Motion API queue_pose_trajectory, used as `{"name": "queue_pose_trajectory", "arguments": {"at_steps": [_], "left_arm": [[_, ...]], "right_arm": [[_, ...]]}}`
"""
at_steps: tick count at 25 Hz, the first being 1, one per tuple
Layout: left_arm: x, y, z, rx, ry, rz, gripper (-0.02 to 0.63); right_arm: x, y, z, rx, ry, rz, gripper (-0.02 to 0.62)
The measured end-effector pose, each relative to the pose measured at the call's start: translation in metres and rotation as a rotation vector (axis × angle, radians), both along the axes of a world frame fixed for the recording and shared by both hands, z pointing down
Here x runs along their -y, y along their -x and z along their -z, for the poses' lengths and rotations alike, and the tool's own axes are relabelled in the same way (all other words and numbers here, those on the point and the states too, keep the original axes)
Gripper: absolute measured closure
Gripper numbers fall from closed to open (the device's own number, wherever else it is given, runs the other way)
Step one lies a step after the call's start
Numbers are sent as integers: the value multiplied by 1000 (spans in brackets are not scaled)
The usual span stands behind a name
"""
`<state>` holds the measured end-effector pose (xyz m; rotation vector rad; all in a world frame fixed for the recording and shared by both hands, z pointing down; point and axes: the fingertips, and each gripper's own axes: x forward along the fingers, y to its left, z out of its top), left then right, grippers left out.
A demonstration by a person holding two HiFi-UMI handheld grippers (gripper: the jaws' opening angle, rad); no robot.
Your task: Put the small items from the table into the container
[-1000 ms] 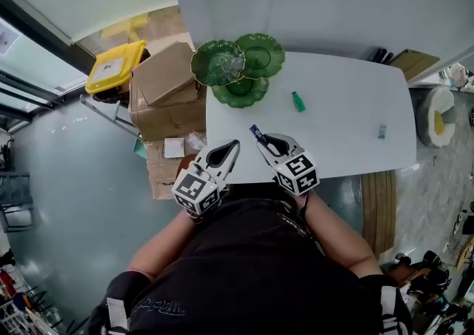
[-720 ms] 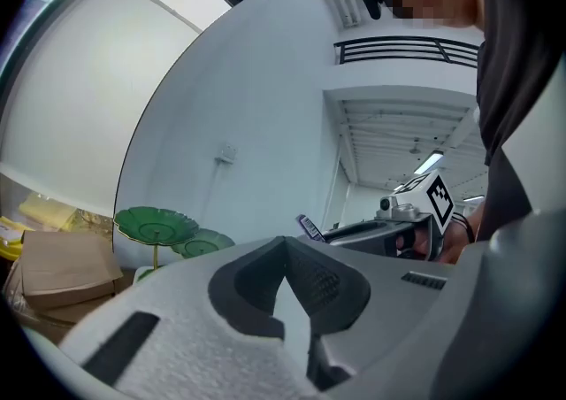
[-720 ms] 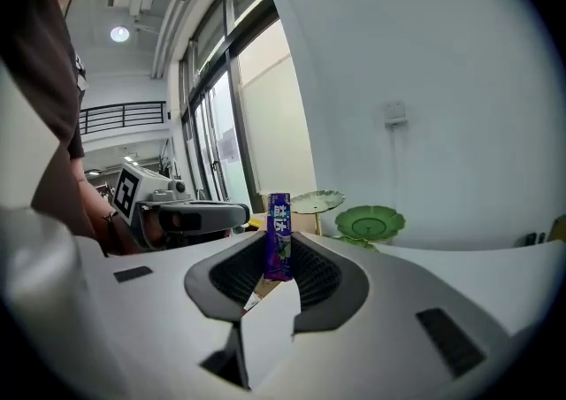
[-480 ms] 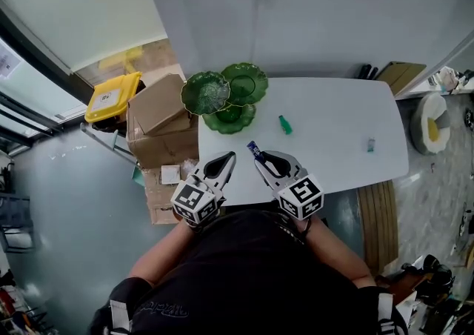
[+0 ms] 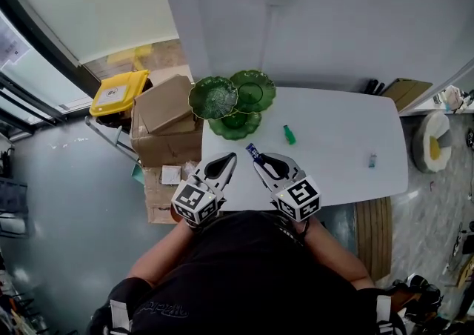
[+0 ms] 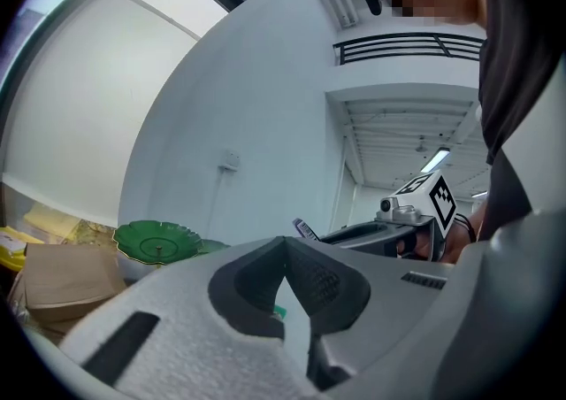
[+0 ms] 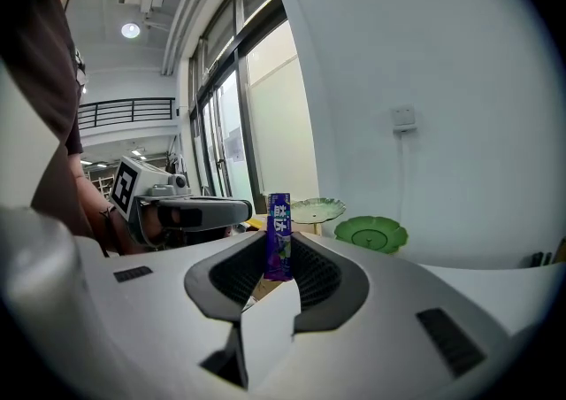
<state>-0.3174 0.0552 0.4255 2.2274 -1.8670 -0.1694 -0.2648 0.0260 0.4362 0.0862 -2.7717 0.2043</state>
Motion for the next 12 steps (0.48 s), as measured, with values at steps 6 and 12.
{"name": "queue_pose_trajectory", "arguments": {"at_steps": [6, 12], "left_arm": [[0, 25, -4, 15, -17, 42, 600], [2, 52, -7, -4, -10, 81, 600]], "right_arm": [[6, 29, -4, -1, 23, 32, 505], [9, 63, 1, 2, 6, 66, 505]]}}
